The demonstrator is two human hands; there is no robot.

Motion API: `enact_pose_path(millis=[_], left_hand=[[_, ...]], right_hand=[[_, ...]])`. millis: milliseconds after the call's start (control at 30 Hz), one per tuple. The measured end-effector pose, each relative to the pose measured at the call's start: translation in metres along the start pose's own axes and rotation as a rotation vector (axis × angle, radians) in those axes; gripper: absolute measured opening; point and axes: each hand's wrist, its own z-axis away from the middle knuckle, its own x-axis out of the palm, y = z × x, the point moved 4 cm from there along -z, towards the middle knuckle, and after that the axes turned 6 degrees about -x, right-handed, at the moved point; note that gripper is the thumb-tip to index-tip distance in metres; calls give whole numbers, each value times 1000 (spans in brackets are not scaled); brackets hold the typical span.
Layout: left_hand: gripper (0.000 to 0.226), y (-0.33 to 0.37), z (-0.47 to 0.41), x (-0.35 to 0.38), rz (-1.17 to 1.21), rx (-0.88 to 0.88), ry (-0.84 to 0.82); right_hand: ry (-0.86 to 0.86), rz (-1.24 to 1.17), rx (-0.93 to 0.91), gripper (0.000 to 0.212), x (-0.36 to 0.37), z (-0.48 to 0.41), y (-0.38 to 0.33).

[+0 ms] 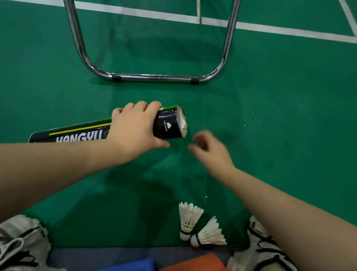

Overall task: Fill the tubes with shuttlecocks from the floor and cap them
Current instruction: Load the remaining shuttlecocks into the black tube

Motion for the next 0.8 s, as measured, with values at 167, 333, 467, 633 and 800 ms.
enact_pose_path(millis=[167,333,467,633,800], left_hand=[[87,4,1,4,-24,4,-23],[85,3,3,4,-8,2,-16],[85,4,3,4,-13,5,-17],[85,4,5,6,-13,8,-20],[85,4,5,5,-13,8,-28]], right_hand=[[-851,358,147,46,44,40,28],[-929,603,64,53,64,53,23],[-914,624,51,53,63,53,26],[-928,631,57,59,65,60,34],[-941,658,46,53,74,65,39]])
